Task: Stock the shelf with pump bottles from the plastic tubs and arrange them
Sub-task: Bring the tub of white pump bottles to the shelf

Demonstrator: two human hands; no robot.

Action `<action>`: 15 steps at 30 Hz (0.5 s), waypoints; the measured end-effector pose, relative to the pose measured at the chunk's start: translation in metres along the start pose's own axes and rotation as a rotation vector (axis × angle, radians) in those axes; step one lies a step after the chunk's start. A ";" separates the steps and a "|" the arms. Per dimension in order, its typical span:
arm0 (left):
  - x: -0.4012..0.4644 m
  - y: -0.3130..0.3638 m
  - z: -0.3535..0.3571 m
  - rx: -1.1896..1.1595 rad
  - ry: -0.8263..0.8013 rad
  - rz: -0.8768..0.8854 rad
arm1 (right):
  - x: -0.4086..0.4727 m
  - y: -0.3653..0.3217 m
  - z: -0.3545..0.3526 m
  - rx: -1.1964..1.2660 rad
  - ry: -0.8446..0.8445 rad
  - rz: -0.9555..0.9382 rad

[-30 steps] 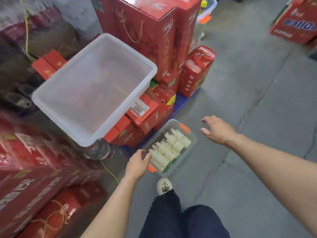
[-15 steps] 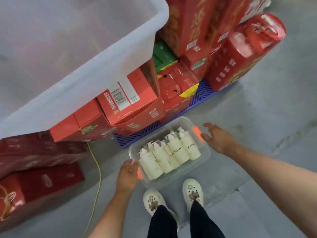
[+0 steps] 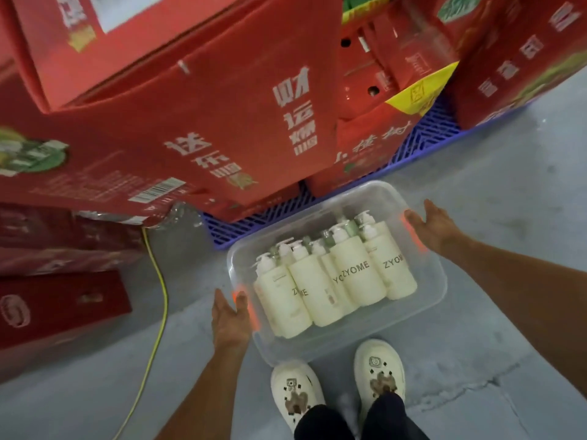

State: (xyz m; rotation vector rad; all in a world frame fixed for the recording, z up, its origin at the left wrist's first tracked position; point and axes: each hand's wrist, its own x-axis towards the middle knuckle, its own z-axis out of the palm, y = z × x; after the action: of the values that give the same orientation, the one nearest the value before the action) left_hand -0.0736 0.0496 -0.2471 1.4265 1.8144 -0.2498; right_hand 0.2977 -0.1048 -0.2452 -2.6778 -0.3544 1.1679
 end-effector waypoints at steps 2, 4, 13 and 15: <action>0.012 -0.003 0.011 -0.096 -0.036 -0.093 | 0.010 -0.003 0.006 0.052 -0.020 0.059; 0.021 -0.008 0.020 -0.212 -0.066 -0.167 | 0.013 -0.003 0.009 0.078 -0.013 0.070; 0.024 -0.003 0.021 -0.343 -0.054 -0.302 | 0.013 -0.004 0.020 0.293 0.104 0.091; 0.023 -0.001 0.026 -0.410 -0.058 -0.341 | 0.011 -0.007 0.023 0.256 0.088 0.073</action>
State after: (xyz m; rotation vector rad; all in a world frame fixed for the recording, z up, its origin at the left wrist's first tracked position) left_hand -0.0638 0.0507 -0.2805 0.8189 1.9201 -0.0801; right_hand 0.2869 -0.0929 -0.2656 -2.5257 -0.0860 1.0319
